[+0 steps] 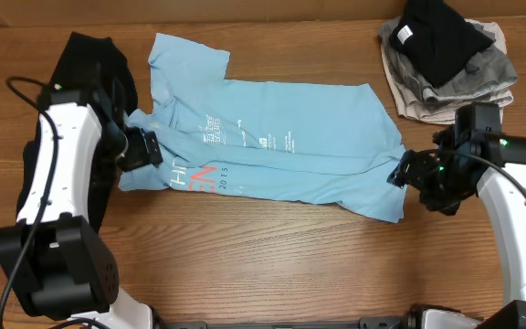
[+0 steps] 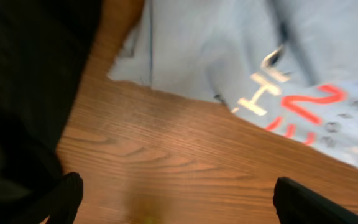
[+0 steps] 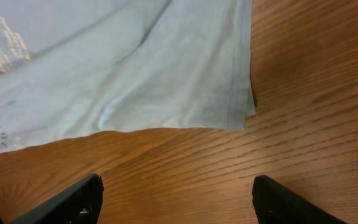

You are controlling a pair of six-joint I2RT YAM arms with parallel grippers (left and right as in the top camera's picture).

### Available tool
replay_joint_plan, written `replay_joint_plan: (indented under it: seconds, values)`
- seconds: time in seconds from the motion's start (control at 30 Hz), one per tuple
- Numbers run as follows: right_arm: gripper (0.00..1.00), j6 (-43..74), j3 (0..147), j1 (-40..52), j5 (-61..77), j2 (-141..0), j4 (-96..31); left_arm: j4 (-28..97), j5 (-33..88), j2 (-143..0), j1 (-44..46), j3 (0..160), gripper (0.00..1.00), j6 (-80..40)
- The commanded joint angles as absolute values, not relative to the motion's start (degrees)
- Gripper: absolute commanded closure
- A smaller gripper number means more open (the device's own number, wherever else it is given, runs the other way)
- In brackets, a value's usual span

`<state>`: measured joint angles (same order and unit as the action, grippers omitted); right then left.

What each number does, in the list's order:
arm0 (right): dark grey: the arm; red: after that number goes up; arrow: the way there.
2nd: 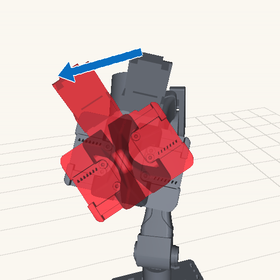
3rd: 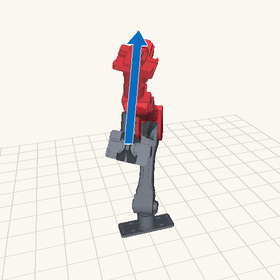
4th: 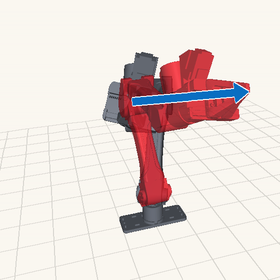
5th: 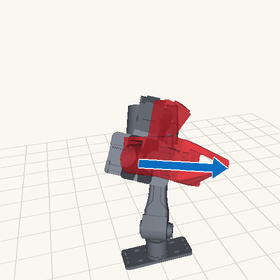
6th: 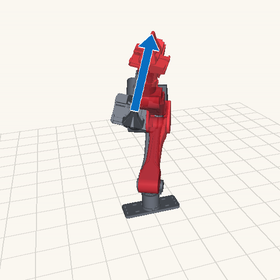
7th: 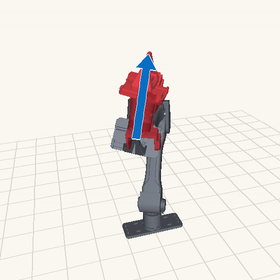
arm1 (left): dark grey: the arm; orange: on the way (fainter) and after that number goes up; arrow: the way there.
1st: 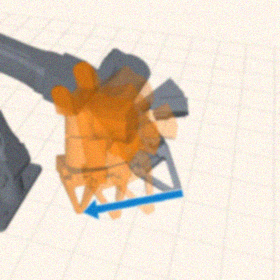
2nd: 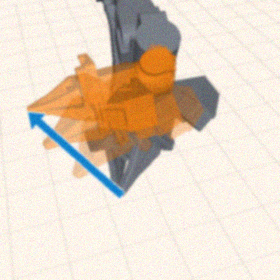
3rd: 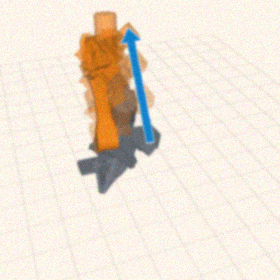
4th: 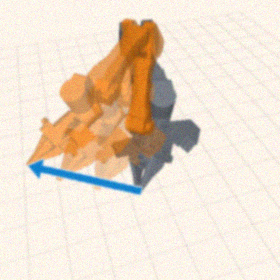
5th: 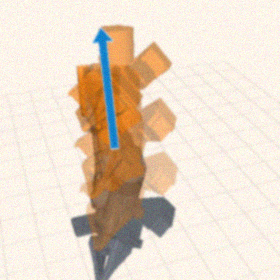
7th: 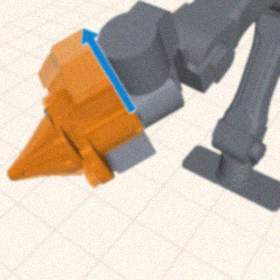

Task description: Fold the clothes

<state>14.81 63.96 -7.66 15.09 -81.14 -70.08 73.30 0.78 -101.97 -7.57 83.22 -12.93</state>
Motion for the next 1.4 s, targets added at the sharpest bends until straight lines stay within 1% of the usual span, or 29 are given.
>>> replay_joint_plan:
  seconds: [0.0,0.07,0.23,0.3,0.47,0.53,0.63,0.7,0.77,0.8,0.87,1.07,1.37]
  values:
    - [0.21,16.34,58.39,-7.40,15.11,-80.90,-67.26,66.37,-0.12,-101.14,-7.25,74.83,0.00,-12.69]
    - [0.23,16.75,54.33,-7.40,15.11,-80.90,-62.59,58.11,-0.58,-101.14,-7.25,69.30,0.00,-13.39]
    - [0.30,16.75,50.63,-7.40,15.07,-80.95,-56.66,48.95,-4.16,-101.14,-7.25,64.79,0.03,-15.33]
    - [0.34,16.75,49.36,-7.40,15.07,-81.06,-54.48,46.37,-5.19,-101.14,-7.25,63.51,0.07,-15.44]
    - [0.37,18.28,45.15,-7.33,15.11,-81.12,-49.19,39.42,-6.26,-101.14,-7.18,59.44,0.15,-15.44]
    - [0.40,18.63,44.16,-7.33,15.11,-81.12,-48.23,37.21,-6.50,-101.14,-7.20,58.30,0.21,-15.44]
    - [0.43,18.92,43.88,-7.35,15.09,-81.12,-48.01,35.99,-6.61,-101.14,-7.20,58.13,0.38,-15.42]
    - [0.46,18.98,43.86,-7.33,15.09,-81.12,-47.53,35.22,-6.76,-101.14,-7.20,58.24,0.51,-15.40]
    - [0.47,19.38,43.86,-7.33,15.11,-81.12,-46.98,35.24,-8.05,-101.14,-7.20,58.63,0.81,-15.42]
    - [0.48,19.38,43.83,-7.33,15.11,-81.12,-46.94,35.88,-8.73,-101.14,-7.20,59.16,0.87,-15.40]
    - [0.48,19.38,43.64,-7.22,15.09,-81.12,-46.74,37.39,-9.96,-101.14,-7.20,60.25,0.95,-15.22]
    - [0.48,19.84,41.50,-5.26,14.44,-81.23,-44.93,42.00,-11.97,-101.14,-7.20,64.03,0.96,-15.22]
    - [0.47,23.03,40.07,-1.48,8.58,-85.27,-42.50,42.70,-10.63,-101.14,-7.05,64.86,0.94,-15.22]
